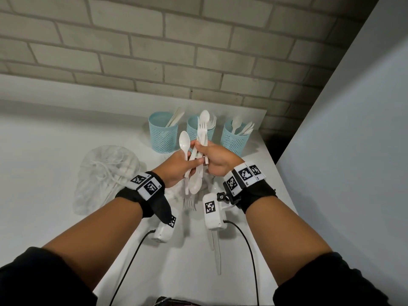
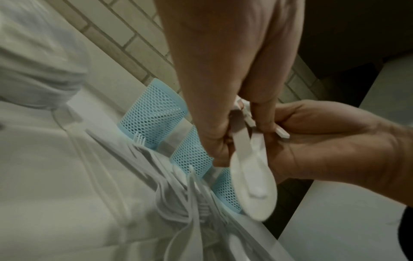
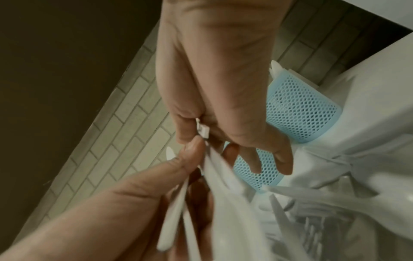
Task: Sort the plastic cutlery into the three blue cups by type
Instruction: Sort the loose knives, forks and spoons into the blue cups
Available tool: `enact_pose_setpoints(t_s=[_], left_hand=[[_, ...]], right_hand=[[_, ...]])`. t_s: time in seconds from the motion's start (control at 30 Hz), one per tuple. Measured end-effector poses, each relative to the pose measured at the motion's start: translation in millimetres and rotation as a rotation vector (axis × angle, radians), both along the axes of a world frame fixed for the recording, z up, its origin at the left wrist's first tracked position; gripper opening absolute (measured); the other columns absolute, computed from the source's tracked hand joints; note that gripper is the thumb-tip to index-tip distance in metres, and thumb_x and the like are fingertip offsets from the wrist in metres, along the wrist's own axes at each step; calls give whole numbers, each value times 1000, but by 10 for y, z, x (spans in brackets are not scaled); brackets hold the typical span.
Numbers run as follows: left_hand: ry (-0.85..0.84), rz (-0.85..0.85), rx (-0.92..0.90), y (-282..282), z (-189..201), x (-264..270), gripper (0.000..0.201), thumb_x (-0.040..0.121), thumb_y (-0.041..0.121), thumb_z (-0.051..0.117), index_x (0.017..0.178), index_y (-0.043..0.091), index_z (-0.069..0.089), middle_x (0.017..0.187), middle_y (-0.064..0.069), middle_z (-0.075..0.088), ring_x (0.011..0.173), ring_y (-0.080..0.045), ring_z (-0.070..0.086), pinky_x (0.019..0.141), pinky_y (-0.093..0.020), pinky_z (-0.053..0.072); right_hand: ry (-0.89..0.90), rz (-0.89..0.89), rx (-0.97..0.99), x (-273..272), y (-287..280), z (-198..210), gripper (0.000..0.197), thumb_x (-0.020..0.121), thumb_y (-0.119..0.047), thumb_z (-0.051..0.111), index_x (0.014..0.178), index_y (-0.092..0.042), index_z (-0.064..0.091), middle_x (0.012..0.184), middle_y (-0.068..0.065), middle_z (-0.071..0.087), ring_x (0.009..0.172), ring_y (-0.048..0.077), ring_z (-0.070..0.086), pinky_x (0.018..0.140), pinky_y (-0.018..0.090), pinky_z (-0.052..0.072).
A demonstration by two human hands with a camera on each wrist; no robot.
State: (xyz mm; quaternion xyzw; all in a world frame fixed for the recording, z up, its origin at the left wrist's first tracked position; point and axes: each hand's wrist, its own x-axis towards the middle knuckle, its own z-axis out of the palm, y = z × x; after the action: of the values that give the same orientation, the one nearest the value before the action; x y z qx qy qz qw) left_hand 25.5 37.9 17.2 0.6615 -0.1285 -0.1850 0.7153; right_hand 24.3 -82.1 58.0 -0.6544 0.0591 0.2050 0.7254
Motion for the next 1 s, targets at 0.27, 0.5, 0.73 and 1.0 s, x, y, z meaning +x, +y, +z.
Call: enact_pose_setpoints(t_s=[0.27, 0.5, 0.73, 1.0], left_hand=[[97, 7, -15, 50, -31, 26, 30, 97, 11, 46, 124, 1, 51, 119, -23, 60, 111, -33, 58, 101, -45, 44], [108, 37, -37, 3, -52, 41, 15, 98, 14, 43, 105, 14, 56, 86, -7, 61, 73, -17, 58, 62, -24, 43], [132, 35, -63, 3, -28, 38, 22, 98, 10, 43, 118, 5, 53, 84, -5, 61, 63, -5, 64, 53, -14, 48], [155, 72, -52, -9, -22, 25, 32, 98, 16, 45, 128, 6, 52, 125, -10, 59, 117, -24, 54, 106, -37, 40]], right_hand=[[-15, 79, -187, -32, -13, 4, 41, 101, -34, 31, 141, -21, 33, 135, -2, 49, 120, 17, 50, 55, 14, 40], [-27, 60, -76, 62, 15, -136, 46, 101, -38, 25, 145, -23, 27, 146, 5, 41, 134, 22, 39, 69, 19, 43], [-47, 33, 55, 157, -100, -258, 28, 100, -32, 38, 121, -21, 53, 128, 11, 57, 108, 21, 53, 104, 44, 38], [-191, -180, 50, 263, -237, -114, 20, 97, -27, 48, 99, -17, 66, 91, 5, 68, 81, 18, 63, 69, 27, 52]])
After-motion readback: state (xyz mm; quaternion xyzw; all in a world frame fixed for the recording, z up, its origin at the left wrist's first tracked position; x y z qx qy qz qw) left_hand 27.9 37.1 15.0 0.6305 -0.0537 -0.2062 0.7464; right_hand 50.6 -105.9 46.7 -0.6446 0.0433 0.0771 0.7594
